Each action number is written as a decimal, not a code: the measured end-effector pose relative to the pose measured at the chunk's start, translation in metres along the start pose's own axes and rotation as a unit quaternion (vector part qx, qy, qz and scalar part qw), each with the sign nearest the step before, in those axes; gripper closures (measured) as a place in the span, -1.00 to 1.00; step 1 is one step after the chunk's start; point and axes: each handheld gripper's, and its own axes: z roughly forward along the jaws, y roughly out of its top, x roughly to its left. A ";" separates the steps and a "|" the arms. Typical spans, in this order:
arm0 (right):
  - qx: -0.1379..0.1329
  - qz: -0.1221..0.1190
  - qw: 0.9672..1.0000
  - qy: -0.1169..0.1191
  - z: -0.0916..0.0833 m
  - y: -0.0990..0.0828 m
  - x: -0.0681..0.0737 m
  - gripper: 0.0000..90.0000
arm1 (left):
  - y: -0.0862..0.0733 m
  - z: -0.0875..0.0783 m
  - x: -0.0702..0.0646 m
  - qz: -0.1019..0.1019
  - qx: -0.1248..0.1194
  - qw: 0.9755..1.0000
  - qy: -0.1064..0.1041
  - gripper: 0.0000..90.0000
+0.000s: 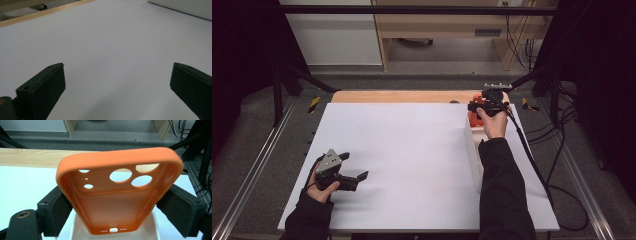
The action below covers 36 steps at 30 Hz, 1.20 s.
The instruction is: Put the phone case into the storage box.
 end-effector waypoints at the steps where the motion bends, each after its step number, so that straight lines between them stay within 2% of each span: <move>1: 0.000 0.002 1.000 0.000 0.001 0.000 0.000 -0.66 | 0.000 0.000 0.000 0.000 0.000 1.000 0.000 -1.00; 9: 0.003 -0.010 1.000 -0.001 0.008 -0.005 0.004 -0.66 | 0.000 0.000 0.000 0.000 0.000 1.000 -0.001 -1.00; 19: 0.007 -0.001 1.000 -0.005 0.013 -0.008 0.003 -0.66 | 0.000 0.000 0.000 0.001 0.000 1.000 -0.002 -1.00; 36: 0.013 -0.008 1.000 -0.004 0.018 -0.015 0.002 -0.67 | 0.000 0.001 0.000 0.002 0.002 1.000 -0.002 -1.00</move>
